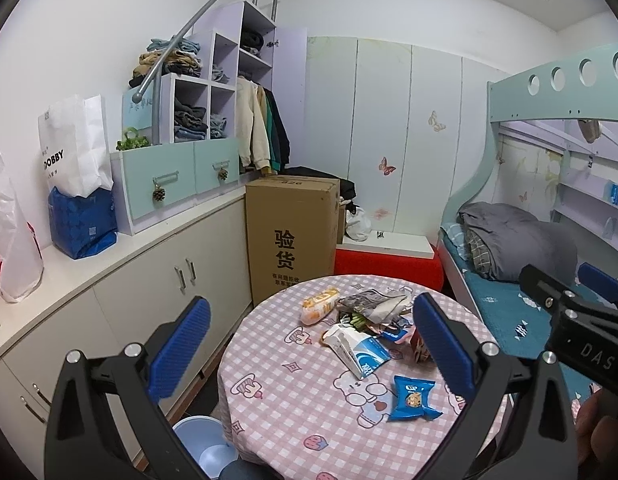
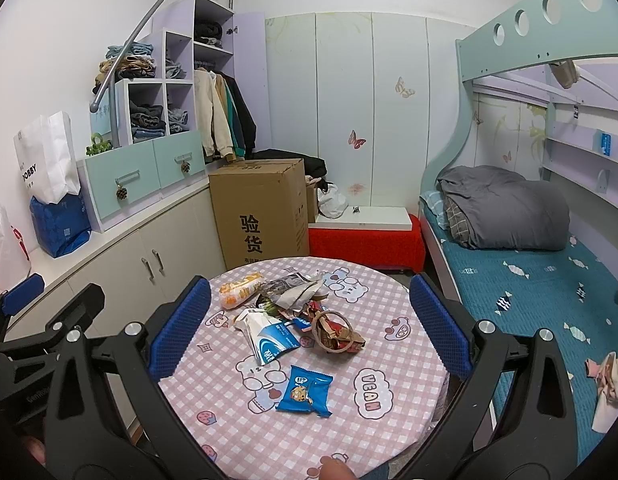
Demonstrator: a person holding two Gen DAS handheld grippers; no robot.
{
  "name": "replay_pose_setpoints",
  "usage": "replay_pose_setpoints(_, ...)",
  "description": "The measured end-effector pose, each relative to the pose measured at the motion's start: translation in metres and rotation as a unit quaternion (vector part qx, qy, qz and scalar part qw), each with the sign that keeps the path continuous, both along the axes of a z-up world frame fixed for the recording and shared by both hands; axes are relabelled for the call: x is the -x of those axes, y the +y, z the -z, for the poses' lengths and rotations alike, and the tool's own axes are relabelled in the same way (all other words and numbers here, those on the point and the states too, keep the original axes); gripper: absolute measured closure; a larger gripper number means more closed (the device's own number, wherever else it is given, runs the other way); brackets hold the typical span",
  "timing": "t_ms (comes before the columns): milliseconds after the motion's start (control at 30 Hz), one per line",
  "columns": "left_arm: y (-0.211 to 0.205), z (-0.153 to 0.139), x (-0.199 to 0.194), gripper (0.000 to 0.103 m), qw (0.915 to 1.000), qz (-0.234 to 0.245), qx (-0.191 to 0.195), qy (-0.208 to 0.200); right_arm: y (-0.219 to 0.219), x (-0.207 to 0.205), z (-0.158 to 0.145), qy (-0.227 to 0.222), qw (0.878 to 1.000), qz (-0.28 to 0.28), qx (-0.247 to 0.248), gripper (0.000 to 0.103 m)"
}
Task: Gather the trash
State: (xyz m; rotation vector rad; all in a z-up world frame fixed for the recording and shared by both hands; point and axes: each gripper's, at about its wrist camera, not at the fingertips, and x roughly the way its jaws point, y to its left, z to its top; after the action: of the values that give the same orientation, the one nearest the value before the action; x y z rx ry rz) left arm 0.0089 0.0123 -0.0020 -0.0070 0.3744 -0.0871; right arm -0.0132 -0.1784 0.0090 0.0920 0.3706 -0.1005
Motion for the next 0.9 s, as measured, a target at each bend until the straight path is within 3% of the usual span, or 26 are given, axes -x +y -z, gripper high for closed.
replay_pose_setpoints(900, 0.0007, 0.003, -0.0039, 0.004, 1.0, -0.002, 0.002, -0.001, 0.0002, -0.0037, 0.0037, 0.003, 1.0, 0.0, 0.002, 0.006)
